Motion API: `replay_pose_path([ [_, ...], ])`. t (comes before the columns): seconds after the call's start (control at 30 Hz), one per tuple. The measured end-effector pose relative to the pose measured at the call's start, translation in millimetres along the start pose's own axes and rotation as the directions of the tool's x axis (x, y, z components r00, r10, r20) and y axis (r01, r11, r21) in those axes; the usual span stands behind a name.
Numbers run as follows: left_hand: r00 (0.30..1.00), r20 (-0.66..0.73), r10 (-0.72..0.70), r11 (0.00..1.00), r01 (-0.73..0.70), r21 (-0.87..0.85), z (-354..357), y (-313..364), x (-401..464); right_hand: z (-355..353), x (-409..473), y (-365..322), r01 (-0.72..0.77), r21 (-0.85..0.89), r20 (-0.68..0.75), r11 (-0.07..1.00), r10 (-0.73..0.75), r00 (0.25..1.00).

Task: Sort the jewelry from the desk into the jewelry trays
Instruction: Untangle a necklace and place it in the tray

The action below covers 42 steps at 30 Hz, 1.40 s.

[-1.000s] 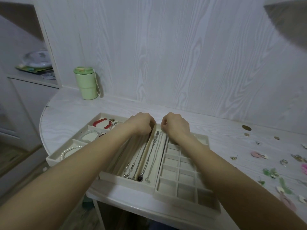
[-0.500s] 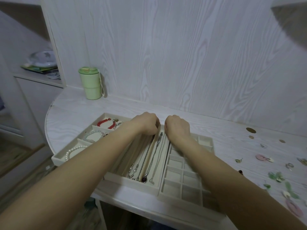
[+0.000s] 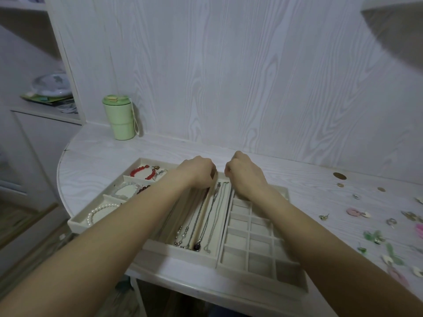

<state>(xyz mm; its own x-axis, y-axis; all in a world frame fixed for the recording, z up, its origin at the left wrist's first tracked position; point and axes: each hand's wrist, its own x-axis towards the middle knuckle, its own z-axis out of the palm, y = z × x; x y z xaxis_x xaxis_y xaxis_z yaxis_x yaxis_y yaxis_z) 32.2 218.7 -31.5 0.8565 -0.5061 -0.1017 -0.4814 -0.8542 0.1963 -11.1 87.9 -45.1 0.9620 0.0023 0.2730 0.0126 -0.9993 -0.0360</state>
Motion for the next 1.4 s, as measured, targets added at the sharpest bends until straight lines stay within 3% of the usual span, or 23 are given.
replay_pose_path([
  [0.23,0.998,-0.064,0.016,0.997,-0.011,0.081,11,0,3,-5,-13,0,0.097,-0.117,0.137,0.988,-0.081,0.987],
  [0.43,0.998,-0.068,0.003,0.998,0.002,0.064,12,8,-3,-4,-12,-1,0.064,-0.086,0.168,0.994,-0.048,0.985],
  [0.63,0.99,-0.138,0.032,0.999,-0.03,0.016,8,30,-3,-38,-30,31,-0.175,0.297,0.095,0.939,0.153,0.984],
  [0.7,0.982,-0.173,0.077,0.997,-0.078,0.005,4,47,-6,-53,-44,47,-0.234,0.343,0.069,0.91,0.224,0.972],
  [1.1,0.9,-0.248,0.358,0.914,-0.393,-0.105,16,221,-24,-90,-171,171,-0.531,0.27,0.07,0.803,0.533,0.843],
  [1.4,0.812,-0.014,0.583,0.8,-0.577,-0.165,71,336,-12,-90,-258,269,-0.672,0.148,0.137,0.725,0.658,0.74],
])
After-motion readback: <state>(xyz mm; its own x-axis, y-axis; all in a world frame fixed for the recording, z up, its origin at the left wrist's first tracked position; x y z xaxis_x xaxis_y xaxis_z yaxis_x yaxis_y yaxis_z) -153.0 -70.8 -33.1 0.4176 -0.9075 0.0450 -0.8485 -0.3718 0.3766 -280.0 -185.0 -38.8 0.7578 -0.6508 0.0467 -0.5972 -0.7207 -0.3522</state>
